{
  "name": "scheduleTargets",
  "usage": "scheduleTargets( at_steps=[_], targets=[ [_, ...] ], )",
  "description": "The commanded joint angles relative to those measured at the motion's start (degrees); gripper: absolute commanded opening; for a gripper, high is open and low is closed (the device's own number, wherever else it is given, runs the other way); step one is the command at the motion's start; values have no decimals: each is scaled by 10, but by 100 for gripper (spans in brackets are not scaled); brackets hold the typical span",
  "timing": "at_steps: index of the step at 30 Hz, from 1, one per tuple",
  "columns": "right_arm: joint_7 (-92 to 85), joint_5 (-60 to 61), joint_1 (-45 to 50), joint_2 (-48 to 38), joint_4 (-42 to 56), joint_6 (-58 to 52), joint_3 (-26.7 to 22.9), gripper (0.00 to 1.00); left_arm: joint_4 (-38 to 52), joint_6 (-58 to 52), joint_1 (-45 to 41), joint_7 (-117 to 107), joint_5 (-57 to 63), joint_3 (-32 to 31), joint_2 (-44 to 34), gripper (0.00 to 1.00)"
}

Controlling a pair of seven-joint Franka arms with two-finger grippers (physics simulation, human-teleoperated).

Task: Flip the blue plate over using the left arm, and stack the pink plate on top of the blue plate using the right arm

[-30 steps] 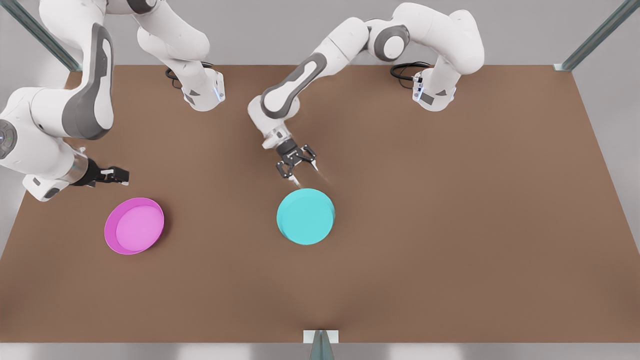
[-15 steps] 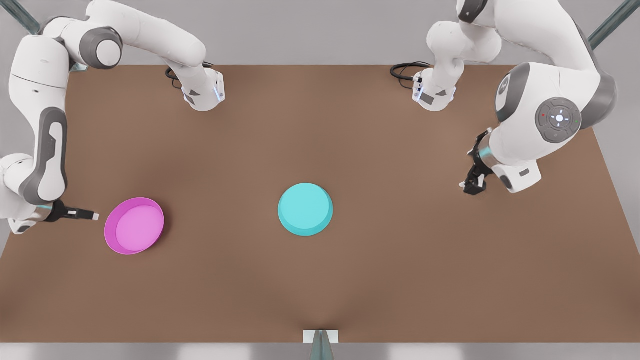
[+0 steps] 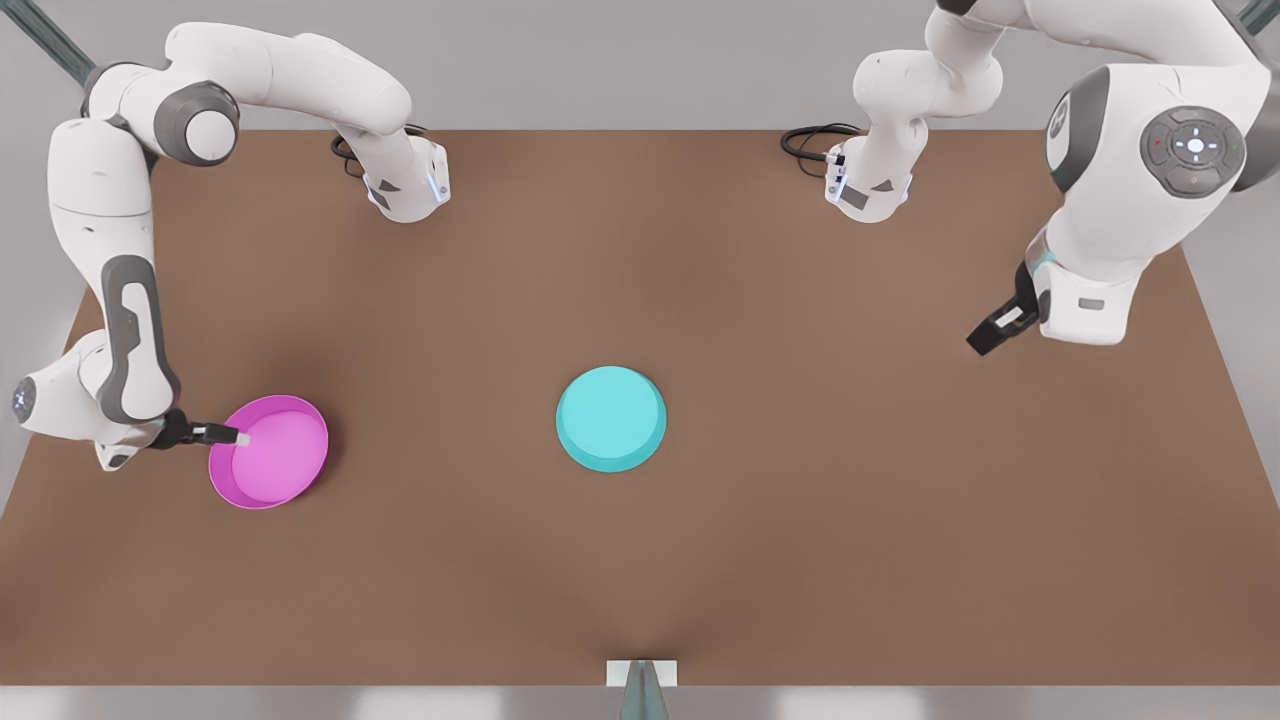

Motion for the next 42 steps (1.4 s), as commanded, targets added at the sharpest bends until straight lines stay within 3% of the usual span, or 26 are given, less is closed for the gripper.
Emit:
scheduleTargets(
  at_steps=[1, 3, 4, 5, 8, 9, 25, 34, 42],
  targets=[
    [-76, 7, 2, -1, -2, 7, 0, 100, 0, -9, -1, 276, 1, -2, -1, 100],
    [-76, 7, 3, -1, -2, 8, 0, 100, 0, -9, -1, 276, -1, -3, -1, 100],
    [-77, 7, 3, -1, -2, 8, -1, 78, 0, -9, -1, 277, -8, -2, -1, 100],
    [-81, 7, 4, -2, -2, 8, -1, 62, 0, -8, -1, 276, -8, 0, 1, 100],
    [-85, 7, 3, -2, 1, 7, -1, 28, 20, -5, 1, 277, 1, 2, 8, 100],
    [-105, 7, 0, -1, 5, -4, -1, 21, 20, -4, 1, 276, 1, 2, 10, 100],
    [-101, 85, 5, -7, 58, -163, 26, 21, 64, -73, -6, 258, -3, -21, -2, 100],
    [-1, 96, 24, -22, 49, -164, 128, 21, 62, -65, -5, 261, -6, -18, 10, 100],
    [152, 98, 124, -66, 5, -117, 128, 21, 57, -76, -4, 262, -7, -16, 14, 100]
  ],
)
